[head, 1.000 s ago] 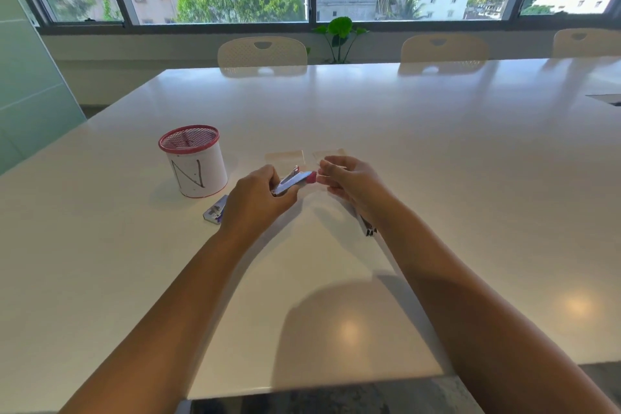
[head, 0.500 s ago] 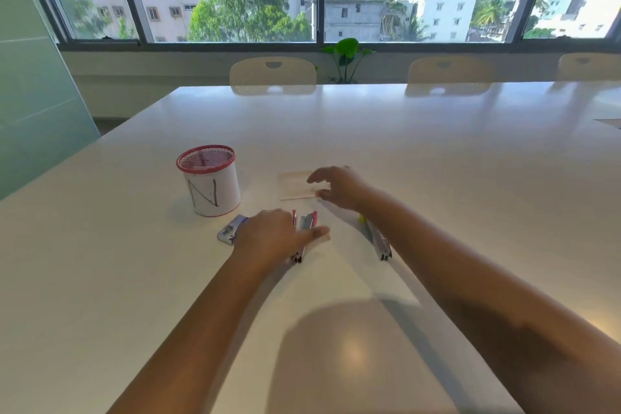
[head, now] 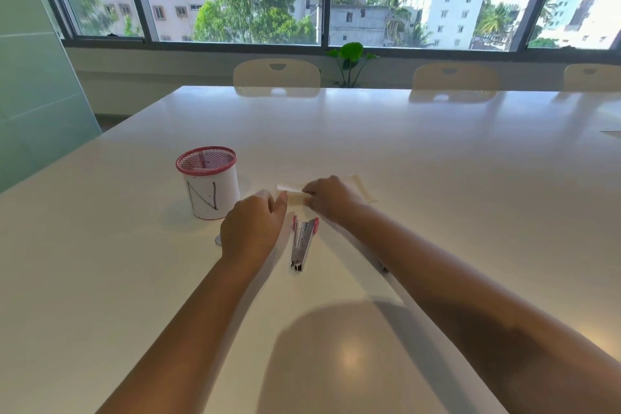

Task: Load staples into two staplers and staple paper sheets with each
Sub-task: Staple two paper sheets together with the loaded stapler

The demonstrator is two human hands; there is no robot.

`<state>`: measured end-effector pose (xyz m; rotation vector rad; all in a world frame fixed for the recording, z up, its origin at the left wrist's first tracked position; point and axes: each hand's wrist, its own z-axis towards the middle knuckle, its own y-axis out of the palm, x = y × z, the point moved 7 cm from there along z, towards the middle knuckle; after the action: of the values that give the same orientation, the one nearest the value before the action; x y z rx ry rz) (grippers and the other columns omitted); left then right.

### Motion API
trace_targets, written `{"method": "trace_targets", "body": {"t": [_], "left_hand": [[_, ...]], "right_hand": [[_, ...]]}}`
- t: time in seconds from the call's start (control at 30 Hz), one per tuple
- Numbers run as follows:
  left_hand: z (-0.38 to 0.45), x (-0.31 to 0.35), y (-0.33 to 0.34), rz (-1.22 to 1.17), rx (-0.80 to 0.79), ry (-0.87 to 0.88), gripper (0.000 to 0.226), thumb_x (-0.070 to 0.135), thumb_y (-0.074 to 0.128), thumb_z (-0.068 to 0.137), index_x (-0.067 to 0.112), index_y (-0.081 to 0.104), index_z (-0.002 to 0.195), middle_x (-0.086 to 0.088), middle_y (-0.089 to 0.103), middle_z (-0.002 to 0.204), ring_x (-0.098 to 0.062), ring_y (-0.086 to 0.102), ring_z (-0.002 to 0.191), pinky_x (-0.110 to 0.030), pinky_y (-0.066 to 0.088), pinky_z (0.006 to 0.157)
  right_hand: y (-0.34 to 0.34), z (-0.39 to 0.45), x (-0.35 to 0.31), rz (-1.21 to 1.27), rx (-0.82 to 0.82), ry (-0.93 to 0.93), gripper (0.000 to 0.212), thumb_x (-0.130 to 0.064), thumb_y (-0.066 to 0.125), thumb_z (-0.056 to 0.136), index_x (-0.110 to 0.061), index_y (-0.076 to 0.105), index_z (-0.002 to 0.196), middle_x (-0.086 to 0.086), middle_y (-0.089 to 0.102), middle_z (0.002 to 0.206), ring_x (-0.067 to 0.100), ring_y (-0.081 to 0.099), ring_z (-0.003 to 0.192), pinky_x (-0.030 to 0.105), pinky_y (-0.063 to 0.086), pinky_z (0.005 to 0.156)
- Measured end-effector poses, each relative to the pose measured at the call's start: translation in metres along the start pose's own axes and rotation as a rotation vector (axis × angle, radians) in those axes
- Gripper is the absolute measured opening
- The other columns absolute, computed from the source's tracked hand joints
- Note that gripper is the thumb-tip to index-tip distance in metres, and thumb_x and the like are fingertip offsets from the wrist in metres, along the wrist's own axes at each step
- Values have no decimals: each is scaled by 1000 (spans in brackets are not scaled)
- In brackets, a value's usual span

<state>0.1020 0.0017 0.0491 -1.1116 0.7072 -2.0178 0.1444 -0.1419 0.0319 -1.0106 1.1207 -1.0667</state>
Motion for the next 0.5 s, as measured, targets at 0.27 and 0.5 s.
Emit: {"method": "trace_targets", "body": {"t": [0.27, 0.5], "left_hand": [[4, -13, 17, -528, -138, -258, 39, 42, 41, 92, 7, 59, 92, -5, 64, 79, -17, 55, 67, -30, 46, 64], [-10, 4, 26, -1013, -332, -392, 27, 24, 51, 91, 3, 53, 109, -9, 63, 93, -5, 65, 57, -16, 53, 49]], "right_hand": [[-46, -45, 5, 254, 286, 77, 25, -26, 53, 90, -18, 69, 108, 4, 72, 99, 23, 63, 91, 31, 47, 77], [-39, -88, 11, 993, 294, 249, 28, -24, 63, 87, -8, 68, 109, 1, 68, 82, 10, 60, 71, 26, 49, 73]]}}
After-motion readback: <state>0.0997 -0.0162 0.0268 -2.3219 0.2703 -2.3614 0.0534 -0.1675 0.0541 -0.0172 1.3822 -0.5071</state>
